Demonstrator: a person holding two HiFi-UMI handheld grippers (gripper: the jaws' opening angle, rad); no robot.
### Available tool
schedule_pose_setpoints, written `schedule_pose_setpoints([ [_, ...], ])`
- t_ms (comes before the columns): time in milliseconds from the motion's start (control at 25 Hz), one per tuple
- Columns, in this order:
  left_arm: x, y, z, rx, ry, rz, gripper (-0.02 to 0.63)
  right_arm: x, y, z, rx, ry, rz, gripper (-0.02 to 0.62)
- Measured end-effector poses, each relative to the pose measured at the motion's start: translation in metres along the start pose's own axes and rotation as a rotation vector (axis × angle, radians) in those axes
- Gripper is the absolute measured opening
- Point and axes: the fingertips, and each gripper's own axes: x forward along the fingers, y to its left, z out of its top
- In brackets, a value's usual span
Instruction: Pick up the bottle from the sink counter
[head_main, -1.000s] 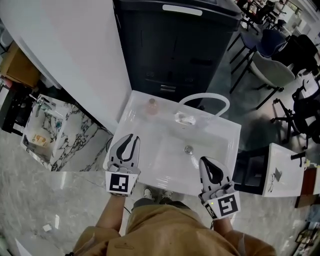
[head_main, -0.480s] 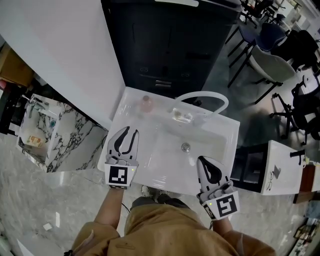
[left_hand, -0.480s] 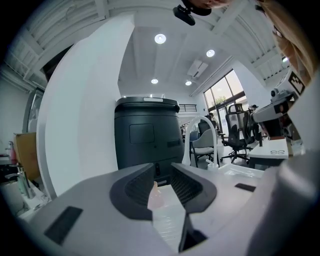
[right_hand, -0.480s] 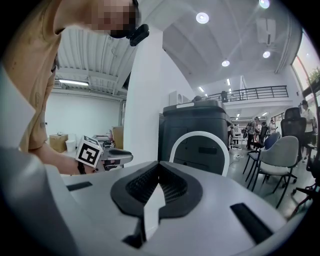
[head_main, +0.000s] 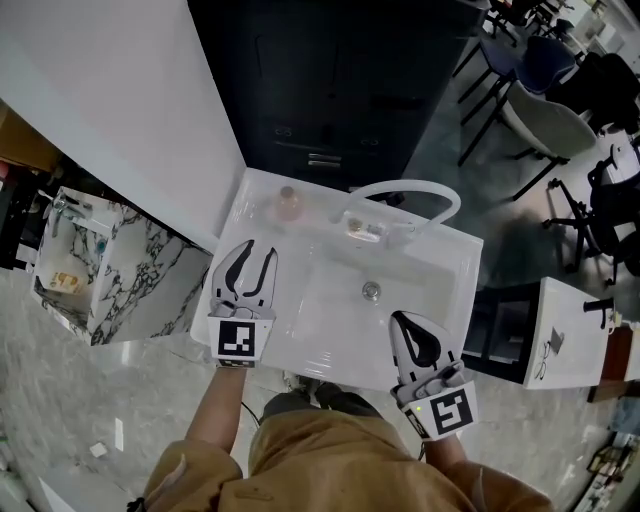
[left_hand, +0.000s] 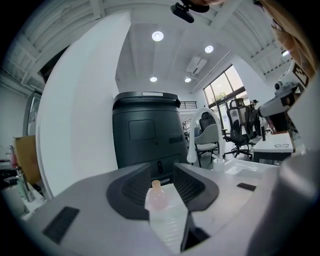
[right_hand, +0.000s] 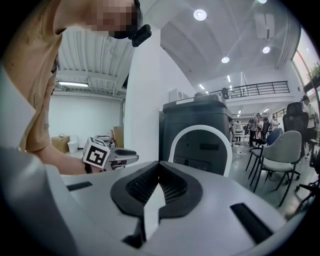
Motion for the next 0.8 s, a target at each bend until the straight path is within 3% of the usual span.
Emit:
schedule_pose_setpoints([
  [800, 0.05, 0.009, -0.036, 0.011, 0.05, 0.001, 0.158, 0.017, -0.001, -0.021, 0.026, 0.045, 0.041, -0.002],
])
